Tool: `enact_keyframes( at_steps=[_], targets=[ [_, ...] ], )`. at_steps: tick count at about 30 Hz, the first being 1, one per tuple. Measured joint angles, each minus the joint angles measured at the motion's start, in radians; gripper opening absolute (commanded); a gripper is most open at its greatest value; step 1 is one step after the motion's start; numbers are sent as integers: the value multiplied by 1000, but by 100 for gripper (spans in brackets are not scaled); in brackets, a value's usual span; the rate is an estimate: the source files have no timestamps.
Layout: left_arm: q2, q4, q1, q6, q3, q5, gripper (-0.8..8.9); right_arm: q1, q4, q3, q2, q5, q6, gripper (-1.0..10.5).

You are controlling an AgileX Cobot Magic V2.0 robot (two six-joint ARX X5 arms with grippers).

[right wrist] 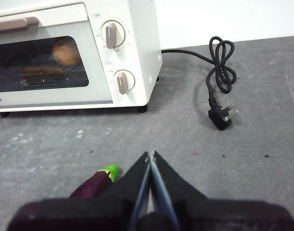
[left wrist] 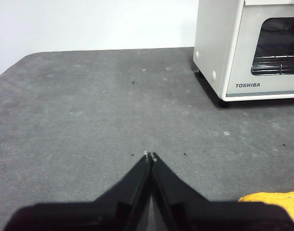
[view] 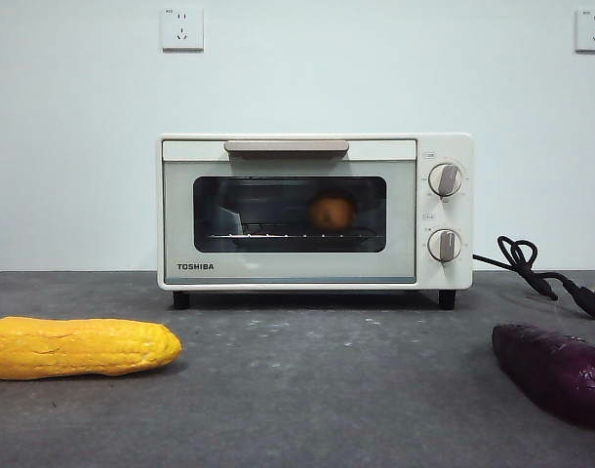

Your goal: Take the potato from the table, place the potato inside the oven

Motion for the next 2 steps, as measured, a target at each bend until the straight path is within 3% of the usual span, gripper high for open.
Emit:
enact_keyframes(
  at_steps=[2],
  targets=[
    [0, 0, 0, 0, 0, 0, -4, 0, 0, 0, 0, 0, 0, 1]
  ],
)
